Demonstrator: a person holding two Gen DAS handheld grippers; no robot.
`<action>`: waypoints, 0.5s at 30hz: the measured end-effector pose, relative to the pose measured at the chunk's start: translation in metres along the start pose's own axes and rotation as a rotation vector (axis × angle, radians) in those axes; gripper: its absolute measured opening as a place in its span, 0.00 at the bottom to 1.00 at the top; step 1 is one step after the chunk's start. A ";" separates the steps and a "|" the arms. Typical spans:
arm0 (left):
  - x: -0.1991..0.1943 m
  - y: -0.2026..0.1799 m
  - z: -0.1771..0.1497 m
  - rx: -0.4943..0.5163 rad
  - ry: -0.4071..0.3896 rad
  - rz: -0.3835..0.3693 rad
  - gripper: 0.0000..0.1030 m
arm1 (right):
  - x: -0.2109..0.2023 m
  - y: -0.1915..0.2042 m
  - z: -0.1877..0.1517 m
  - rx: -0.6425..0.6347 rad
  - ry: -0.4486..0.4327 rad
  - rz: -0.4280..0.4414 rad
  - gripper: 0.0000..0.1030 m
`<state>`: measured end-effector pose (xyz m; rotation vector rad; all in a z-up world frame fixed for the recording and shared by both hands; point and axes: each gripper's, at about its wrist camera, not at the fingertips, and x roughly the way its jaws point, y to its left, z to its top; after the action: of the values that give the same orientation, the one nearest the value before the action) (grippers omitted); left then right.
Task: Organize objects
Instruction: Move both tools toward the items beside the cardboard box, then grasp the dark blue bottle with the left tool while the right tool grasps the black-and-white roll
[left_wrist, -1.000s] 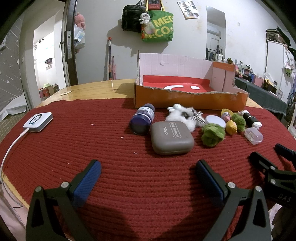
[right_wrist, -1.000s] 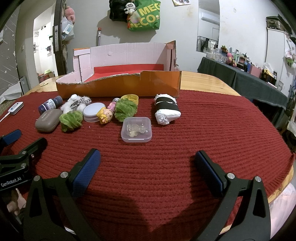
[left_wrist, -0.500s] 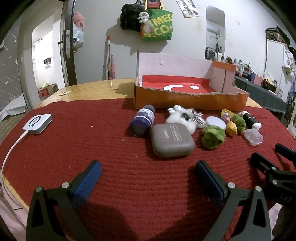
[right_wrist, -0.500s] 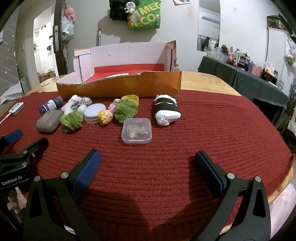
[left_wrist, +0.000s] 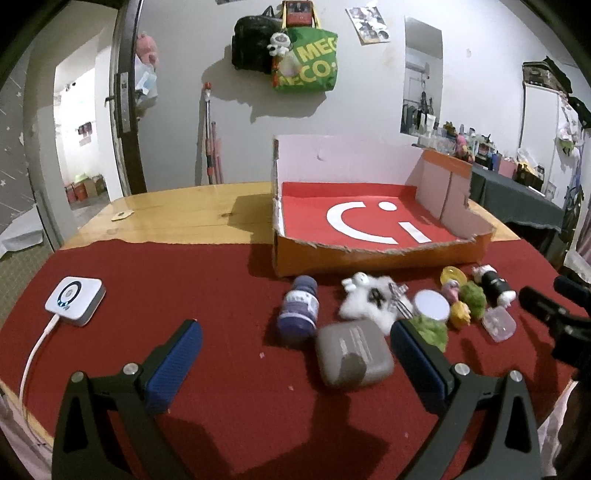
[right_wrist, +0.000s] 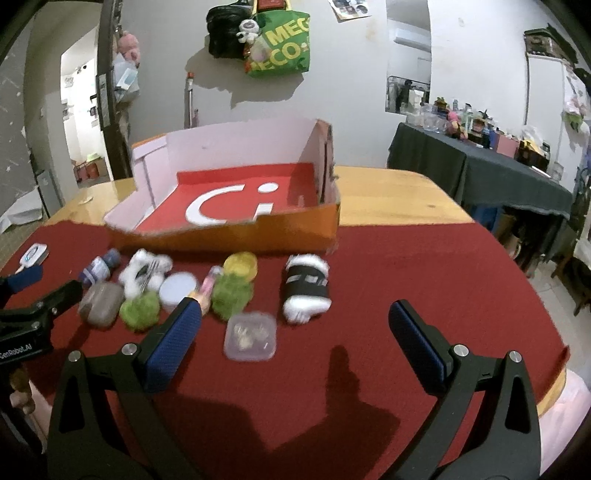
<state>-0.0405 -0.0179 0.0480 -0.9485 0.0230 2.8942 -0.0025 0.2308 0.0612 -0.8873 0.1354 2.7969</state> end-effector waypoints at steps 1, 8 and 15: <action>0.003 0.002 0.004 0.001 0.008 -0.003 1.00 | 0.003 -0.002 0.006 0.005 0.002 -0.008 1.00; 0.029 0.013 0.024 0.010 0.091 -0.066 1.00 | 0.033 -0.015 0.025 0.034 0.080 -0.036 1.00; 0.055 0.020 0.035 0.033 0.165 -0.091 0.98 | 0.065 -0.023 0.030 0.165 0.172 -0.179 1.00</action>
<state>-0.1069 -0.0316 0.0432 -1.1487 0.0380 2.7174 -0.0659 0.2685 0.0476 -1.0421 0.2929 2.5023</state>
